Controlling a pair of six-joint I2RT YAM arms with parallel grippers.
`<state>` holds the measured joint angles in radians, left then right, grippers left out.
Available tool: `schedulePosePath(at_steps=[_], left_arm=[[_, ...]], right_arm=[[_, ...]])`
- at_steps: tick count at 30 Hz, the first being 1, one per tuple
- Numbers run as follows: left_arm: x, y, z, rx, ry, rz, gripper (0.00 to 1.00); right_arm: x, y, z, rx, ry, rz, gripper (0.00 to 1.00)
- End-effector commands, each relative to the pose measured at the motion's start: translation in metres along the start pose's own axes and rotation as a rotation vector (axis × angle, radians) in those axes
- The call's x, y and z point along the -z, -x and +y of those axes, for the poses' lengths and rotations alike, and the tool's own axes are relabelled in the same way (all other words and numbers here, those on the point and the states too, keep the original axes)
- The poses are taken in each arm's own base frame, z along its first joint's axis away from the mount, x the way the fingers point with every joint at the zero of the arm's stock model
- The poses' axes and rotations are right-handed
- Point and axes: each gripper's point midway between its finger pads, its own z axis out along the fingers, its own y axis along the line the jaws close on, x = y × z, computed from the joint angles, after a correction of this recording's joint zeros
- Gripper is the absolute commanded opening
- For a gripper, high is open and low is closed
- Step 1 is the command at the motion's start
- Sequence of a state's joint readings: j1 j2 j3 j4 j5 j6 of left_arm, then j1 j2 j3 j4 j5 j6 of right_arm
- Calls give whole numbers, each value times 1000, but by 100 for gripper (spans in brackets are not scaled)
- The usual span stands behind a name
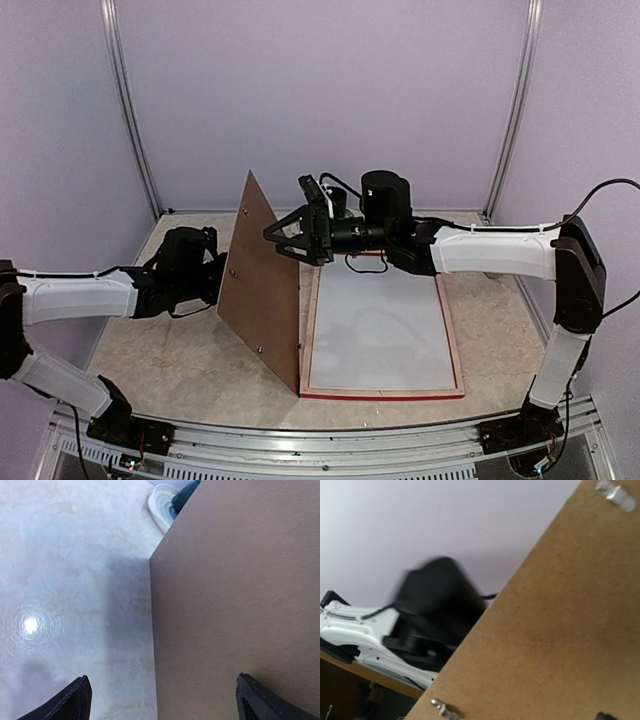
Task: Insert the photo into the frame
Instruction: Turn over the backboard, then pass from the right arm to the left
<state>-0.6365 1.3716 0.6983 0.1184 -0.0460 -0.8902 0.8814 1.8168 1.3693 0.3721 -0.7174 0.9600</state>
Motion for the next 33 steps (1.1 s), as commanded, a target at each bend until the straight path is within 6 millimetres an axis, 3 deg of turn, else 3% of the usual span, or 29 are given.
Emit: schedulePosePath(at_steps=[1,5,12,33], left_arm=[[35,39,-37,-35,-100,-104,99],[62,56,-55,-32,-165,-160,99],[81,70,-72,-49,-216,-184,99],[99,73,-105,-26,-356,-125,99]], right_arm=[[-2,-7,-2,7,-6,7,99],[-4,-11,-11,-6,-15,13,99],[-6,-20,-23,-34,-26,27,99],[-1,-31,-36,-53,-61,37,99]])
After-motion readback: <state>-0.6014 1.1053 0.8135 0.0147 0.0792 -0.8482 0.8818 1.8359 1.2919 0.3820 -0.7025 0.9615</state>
